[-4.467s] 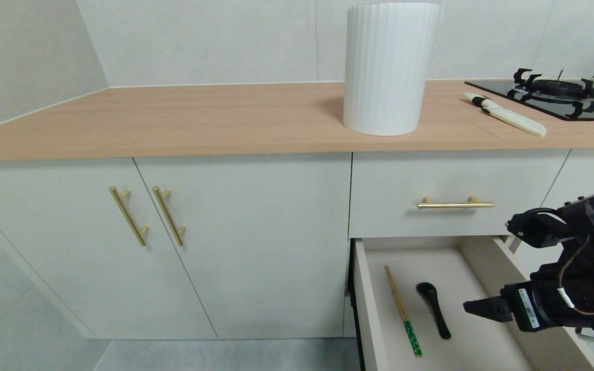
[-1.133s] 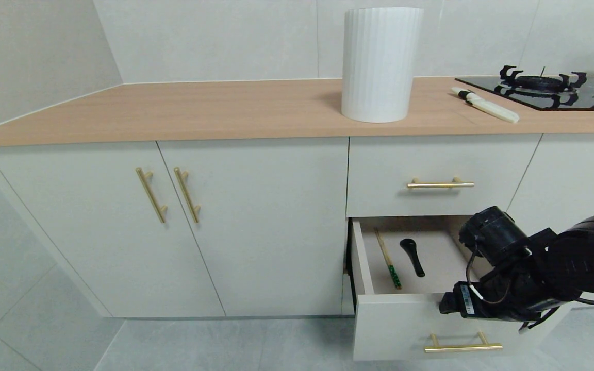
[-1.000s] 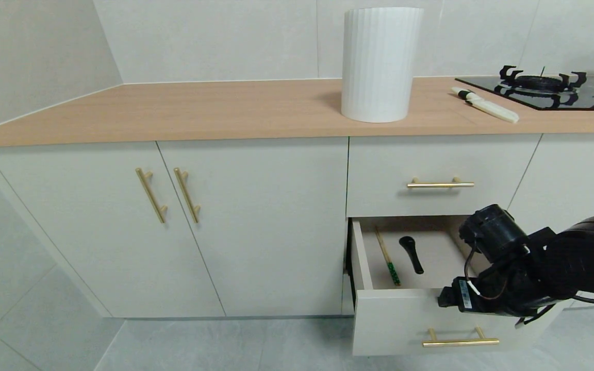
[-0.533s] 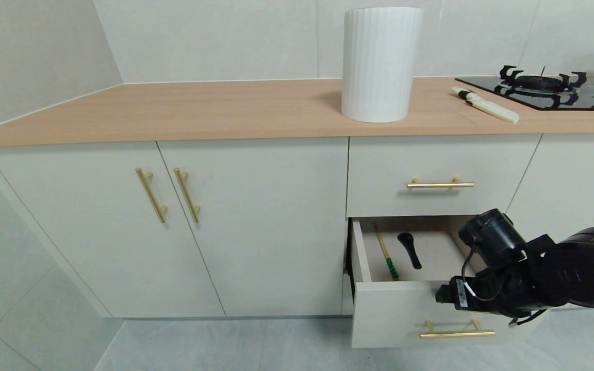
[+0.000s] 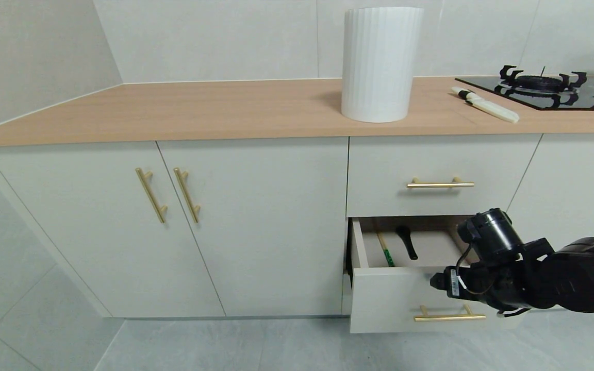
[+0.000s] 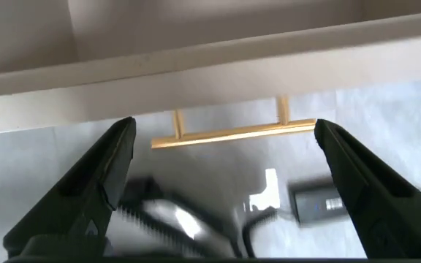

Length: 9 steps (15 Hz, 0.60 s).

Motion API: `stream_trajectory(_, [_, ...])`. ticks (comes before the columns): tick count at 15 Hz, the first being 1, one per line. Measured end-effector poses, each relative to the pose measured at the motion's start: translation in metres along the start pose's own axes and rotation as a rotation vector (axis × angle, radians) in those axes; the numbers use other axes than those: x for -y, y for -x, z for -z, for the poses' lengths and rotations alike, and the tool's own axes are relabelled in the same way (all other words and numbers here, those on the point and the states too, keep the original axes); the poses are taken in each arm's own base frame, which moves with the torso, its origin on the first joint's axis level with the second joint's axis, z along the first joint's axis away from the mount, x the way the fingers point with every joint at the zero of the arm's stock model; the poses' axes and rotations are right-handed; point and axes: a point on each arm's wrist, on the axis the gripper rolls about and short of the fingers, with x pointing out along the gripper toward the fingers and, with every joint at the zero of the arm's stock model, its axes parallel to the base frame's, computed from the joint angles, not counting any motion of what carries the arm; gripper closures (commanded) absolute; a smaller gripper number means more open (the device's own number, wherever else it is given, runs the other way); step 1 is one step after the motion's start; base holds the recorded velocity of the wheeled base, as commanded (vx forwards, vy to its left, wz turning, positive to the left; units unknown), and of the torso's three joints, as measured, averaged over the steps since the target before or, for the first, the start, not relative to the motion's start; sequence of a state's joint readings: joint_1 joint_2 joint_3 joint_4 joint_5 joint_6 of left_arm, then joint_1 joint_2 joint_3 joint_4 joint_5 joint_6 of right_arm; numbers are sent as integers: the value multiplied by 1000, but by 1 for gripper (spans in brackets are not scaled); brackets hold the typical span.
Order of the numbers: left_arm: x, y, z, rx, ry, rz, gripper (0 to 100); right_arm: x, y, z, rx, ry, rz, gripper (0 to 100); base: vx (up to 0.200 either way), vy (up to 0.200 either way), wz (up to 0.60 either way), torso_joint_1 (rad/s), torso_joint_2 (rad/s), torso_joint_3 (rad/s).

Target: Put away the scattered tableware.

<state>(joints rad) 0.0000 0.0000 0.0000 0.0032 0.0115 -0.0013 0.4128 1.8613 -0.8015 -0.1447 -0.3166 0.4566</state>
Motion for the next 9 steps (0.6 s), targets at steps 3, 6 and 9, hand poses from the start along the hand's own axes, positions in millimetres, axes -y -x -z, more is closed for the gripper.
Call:
stream_trajectory(3, [0, 0, 0, 0, 0, 0, 0, -1, -7, -3, 30, 36, -9, 0, 0, 0, 0, 0, 0, 0])
stream_trajectory(6, [0, 0, 0, 0, 0, 0, 0, -3, -19, -11, 99, 78, -32, 0, 0, 0, 0, 0, 0, 0])
stream_trajectory(9, [0, 0, 0, 0, 0, 0, 0, -8, -37, -28, 205, 101, -48, 0, 0, 0, 0, 0, 0, 0])
